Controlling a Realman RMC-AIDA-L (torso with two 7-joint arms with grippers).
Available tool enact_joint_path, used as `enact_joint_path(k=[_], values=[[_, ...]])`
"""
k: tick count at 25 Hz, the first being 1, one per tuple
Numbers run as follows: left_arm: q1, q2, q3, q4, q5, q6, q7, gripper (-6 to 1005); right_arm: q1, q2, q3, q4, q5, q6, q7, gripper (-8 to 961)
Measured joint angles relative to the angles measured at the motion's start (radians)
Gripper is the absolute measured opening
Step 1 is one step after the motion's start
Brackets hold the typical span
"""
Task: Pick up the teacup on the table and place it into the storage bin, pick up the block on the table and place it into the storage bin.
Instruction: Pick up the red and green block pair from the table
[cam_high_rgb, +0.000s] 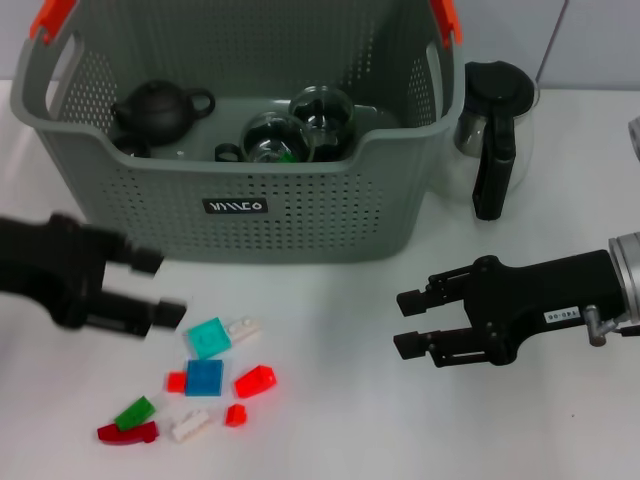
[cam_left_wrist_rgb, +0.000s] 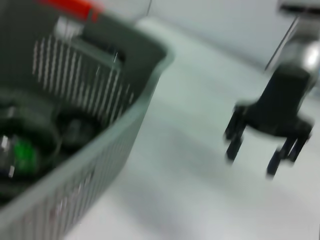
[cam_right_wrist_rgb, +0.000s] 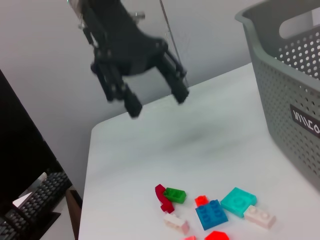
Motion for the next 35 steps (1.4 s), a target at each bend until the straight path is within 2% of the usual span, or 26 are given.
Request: enact_joint_path(k=[8,11,13,14,15,16,25,35], values=[[-0.012,-0.024,0.157,0.046,0.310,0.004,-0.073,734,-0.004,-0.002,0.000,0.001,0.001,-0.001,-0.001,567],[-0.025,-0.046,0.205,0.047,0.412,-0.011,-0.080,731,-0.002,-0.002,0.000,0.001,-0.001,0.000,-0.004,567],[-0.032,-0.077,0.268,0.045,0.527,-0.048,-0.083,731,-0.001,-0.002,0.000,0.002,-0.001,0.000,-0.005,567],[-0.032,-0.077,0.268,0.045,0.527,-0.048,-0.083,731,0.000,-0.002,0.000,0.002,-0.002,0.001,-0.005,567],[-0.027,-0.087,0.327,0.043,0.568,-0.082,-0.099,731,0.000,-0.002,0.000,0.003,-0.002,0.002,-0.006,567],[-0.027,-0.087,0.327,0.043,0.568,-0.082,-0.099,731,-0.001,-0.002,0.000,0.003,-0.002,0.004,-0.006,567],[0.006,-0.089,0.599,0.035,0.646,-0.176,-0.219,732,-0.006,-0.002,0.000,0.004,-0.003,0.008,-0.010,567],[0.023,-0.093,0.705,0.025,0.654,-0.240,-0.318,731,-0.008,-0.002,0.000,0.004,-0.004,0.009,-0.012,566]])
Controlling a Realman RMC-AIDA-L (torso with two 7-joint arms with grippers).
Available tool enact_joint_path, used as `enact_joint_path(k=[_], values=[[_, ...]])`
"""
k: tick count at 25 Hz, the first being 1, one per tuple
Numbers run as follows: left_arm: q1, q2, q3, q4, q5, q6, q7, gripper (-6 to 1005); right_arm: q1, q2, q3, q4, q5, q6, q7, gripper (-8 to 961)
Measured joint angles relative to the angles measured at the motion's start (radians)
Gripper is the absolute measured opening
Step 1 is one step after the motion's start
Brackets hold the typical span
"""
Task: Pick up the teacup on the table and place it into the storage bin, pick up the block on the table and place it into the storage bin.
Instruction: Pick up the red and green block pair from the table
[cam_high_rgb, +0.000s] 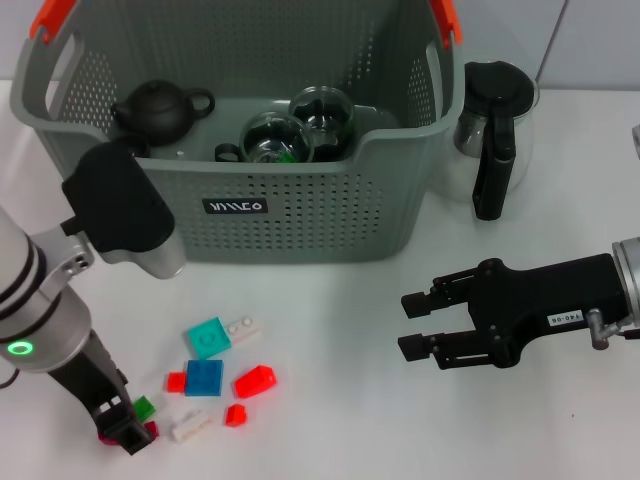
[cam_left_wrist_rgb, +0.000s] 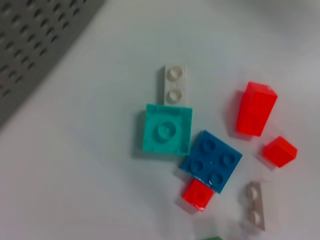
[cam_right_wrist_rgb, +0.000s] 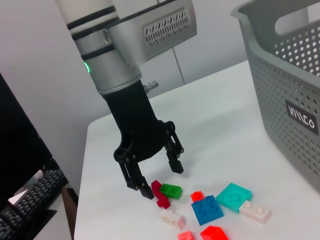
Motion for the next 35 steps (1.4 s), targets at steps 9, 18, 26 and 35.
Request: enact_joint_path(k=[9,18,26,35], values=[[-0.002,0.000,0.046,-0.001,0.001,-0.009,-0.054,731,0.003,-0.001,0.000,0.000,-0.001,0.001,-0.002,565],[-0.019,0.005,0.049,-0.039,0.003,-0.026,-0.065,702,0.003,-0.002,0.000,0.000,-0.001,0.000,-0.002,564],[-0.030,0.006,0.050,-0.075,0.003,-0.037,-0.067,688,0.003,-0.002,0.000,0.000,-0.001,-0.001,-0.002,564],[-0.038,0.009,0.050,-0.114,0.003,-0.067,-0.068,676,0.000,-0.002,0.000,0.000,-0.001,-0.002,-0.002,563]])
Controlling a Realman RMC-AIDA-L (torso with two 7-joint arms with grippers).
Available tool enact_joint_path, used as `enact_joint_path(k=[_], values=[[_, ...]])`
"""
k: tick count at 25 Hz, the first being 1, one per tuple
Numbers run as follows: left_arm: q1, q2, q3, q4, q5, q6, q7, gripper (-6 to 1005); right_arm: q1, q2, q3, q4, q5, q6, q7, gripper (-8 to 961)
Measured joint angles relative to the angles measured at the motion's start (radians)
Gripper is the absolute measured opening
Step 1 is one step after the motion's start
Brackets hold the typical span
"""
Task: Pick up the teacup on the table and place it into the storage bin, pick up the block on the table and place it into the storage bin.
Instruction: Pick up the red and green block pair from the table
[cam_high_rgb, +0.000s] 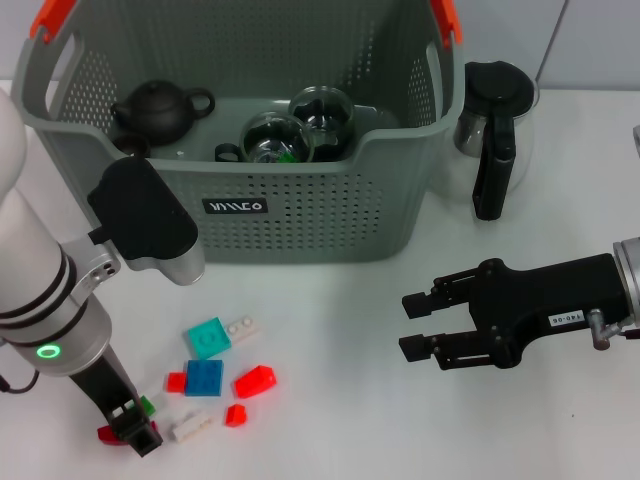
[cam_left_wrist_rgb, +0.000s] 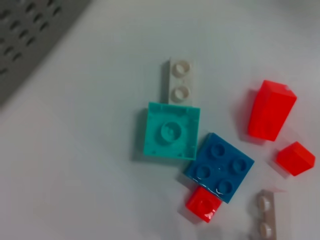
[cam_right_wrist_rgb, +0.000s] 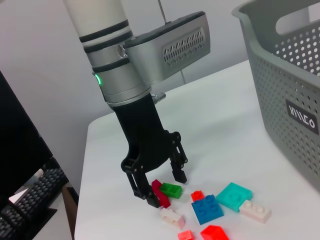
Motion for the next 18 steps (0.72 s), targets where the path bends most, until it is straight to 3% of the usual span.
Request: enact_joint_path(k=[18], values=[[-0.013,0.007,-0.019,-0.015,0.002,-0.017,-0.012,653,0.000,0.000,0.000,0.002,0.000,-0.004,0.002,562]])
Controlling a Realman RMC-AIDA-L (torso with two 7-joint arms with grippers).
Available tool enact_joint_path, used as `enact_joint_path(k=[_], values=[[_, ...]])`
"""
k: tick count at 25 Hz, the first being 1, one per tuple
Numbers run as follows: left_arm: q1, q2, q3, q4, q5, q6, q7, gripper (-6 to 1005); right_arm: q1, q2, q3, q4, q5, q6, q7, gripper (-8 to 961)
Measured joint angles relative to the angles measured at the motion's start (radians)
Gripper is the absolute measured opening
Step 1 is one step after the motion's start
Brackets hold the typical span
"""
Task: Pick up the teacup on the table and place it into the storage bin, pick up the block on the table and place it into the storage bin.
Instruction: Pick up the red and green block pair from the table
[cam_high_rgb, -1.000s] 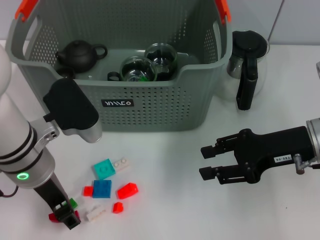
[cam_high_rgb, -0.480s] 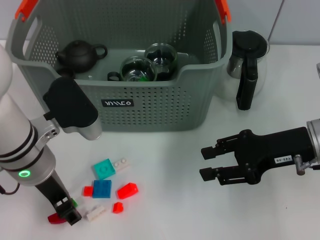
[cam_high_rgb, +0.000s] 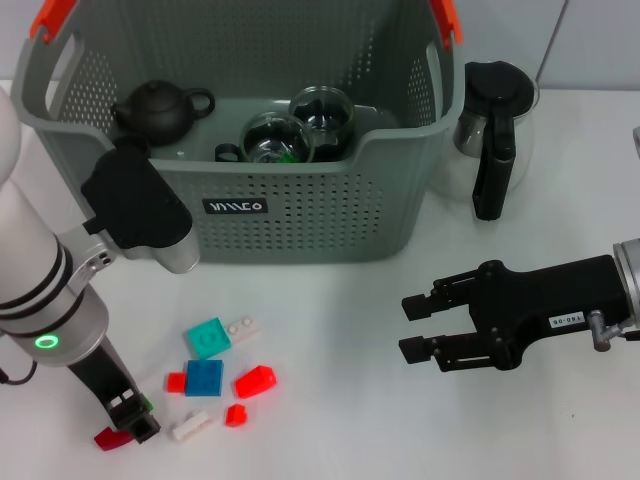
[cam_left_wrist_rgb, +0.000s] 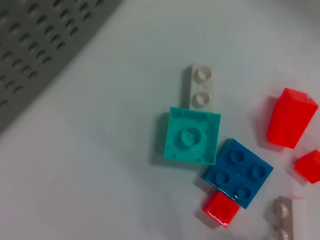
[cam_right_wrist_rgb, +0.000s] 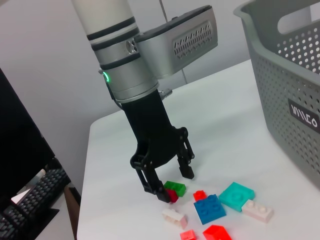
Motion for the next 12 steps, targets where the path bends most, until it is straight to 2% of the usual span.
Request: enact_joint_path(k=[12], values=[[-0.001,0.000,0.009,-0.007,0.000,0.019,0.000,634,0.000,0.000,0.000,0.000,0.000,-0.001,-0.001,563]])
